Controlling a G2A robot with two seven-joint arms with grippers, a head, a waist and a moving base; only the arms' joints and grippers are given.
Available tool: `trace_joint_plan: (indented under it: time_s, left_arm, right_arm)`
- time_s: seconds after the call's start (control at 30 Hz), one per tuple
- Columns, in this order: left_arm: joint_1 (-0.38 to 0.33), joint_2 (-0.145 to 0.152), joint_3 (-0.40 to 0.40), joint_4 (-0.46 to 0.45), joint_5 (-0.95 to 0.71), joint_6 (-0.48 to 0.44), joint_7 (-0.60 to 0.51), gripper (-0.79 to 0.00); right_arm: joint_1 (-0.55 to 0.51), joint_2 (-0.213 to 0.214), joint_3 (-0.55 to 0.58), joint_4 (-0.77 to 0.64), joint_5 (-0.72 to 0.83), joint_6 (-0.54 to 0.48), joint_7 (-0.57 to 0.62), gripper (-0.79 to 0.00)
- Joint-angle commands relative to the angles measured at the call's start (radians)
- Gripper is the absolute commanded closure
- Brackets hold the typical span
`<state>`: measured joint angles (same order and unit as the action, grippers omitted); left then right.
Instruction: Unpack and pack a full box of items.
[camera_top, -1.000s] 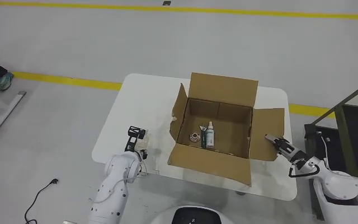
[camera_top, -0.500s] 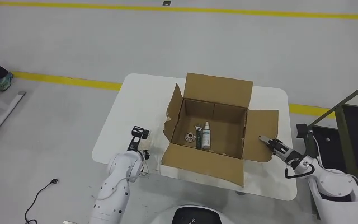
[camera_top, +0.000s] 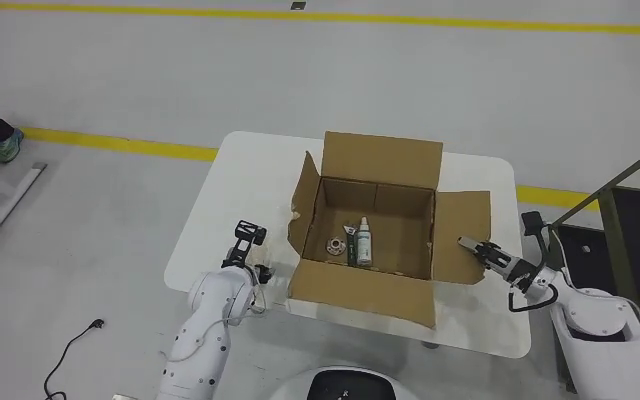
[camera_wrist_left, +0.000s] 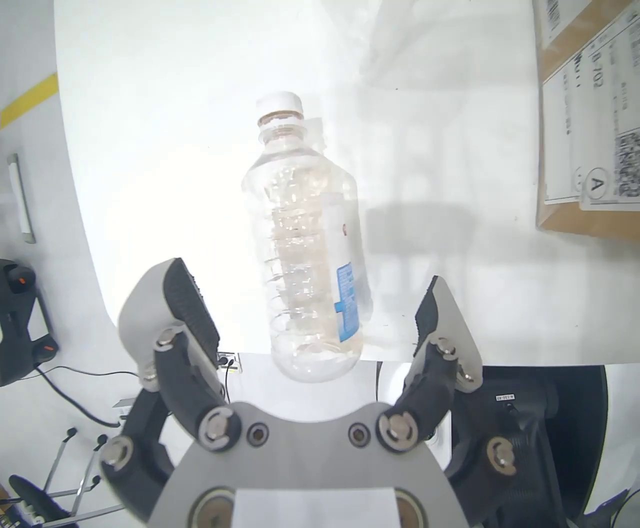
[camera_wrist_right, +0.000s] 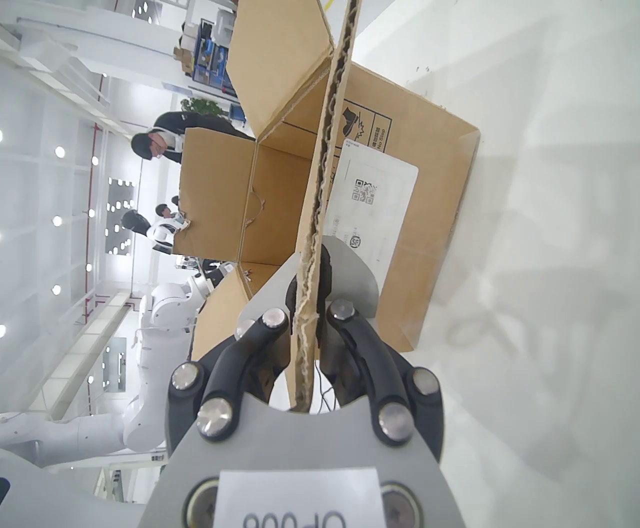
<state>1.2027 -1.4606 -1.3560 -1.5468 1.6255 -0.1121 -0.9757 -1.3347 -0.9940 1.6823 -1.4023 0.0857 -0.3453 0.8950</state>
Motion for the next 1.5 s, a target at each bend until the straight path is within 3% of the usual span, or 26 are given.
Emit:
trace_joint_plan:
  time_s: [0.0,0.07,0.1,0.13,0.17,0.33,0.5,0.7,0.73,0.77,0.8,0.97,1.17,1.47]
  left_arm:
    - [0.008,0.002,-0.001,-0.028,0.001,-0.004,-0.009,-0.785]
    - [0.015,0.003,-0.003,-0.057,-0.002,-0.009,-0.02,-0.785]
    - [0.017,0.004,-0.005,-0.071,-0.006,-0.008,-0.026,-0.785]
    - [0.018,0.004,-0.007,-0.086,-0.006,-0.005,-0.031,-0.785]
    - [0.02,0.005,-0.007,-0.097,-0.004,-0.002,-0.036,-0.785]
    - [0.017,0.006,-0.002,-0.134,0.007,0.014,-0.039,-0.785]
    - [0.017,0.006,-0.002,-0.134,0.007,0.014,-0.039,-0.785]
    - [0.017,0.006,-0.002,-0.134,0.007,0.014,-0.039,-0.785]
    - [0.017,0.006,-0.002,-0.134,0.007,0.014,-0.039,-0.785]
    - [0.017,0.006,-0.002,-0.134,0.007,0.014,-0.039,-0.785]
    - [0.017,0.006,-0.002,-0.134,0.007,0.014,-0.039,-0.785]
    - [0.017,0.006,-0.002,-0.134,0.007,0.014,-0.039,-0.785]
    - [0.017,0.006,-0.002,-0.134,0.007,0.014,-0.039,-0.785]
    - [0.017,0.006,-0.002,-0.134,0.007,0.014,-0.039,-0.785]
  right_arm:
    - [0.021,0.001,-0.01,0.019,-0.017,-0.012,0.007,0.0]
    - [0.039,0.002,-0.02,0.034,-0.029,-0.028,0.008,-0.08]
    - [0.046,0.003,-0.024,0.04,-0.037,-0.036,0.005,-0.206]
    - [0.052,0.003,-0.024,0.047,-0.039,-0.036,-0.007,-0.388]
    - [0.056,0.003,-0.024,0.05,-0.036,-0.031,-0.015,-0.785]
    - [0.041,0.004,0.019,0.021,0.004,0.046,-0.105,-0.785]
    - [0.007,0.011,0.086,-0.102,-0.029,0.062,-0.187,-0.785]
    - [0.031,0.017,0.094,-0.36,-0.238,0.069,-0.302,-0.785]
    - [0.043,0.017,0.076,-0.389,-0.277,0.07,-0.311,-0.64]
    - [0.058,0.016,0.046,-0.414,-0.306,0.073,-0.309,-0.129]
    - [0.075,0.016,0.017,-0.426,-0.339,0.08,-0.305,0.0]
    - [0.182,0.004,-0.211,-0.39,-0.554,0.175,-0.252,0.0]
    - [0.286,-0.031,-0.468,-0.258,-0.778,0.268,-0.308,0.0]
    - [0.286,-0.031,-0.468,-0.258,-0.778,0.268,-0.308,0.0]
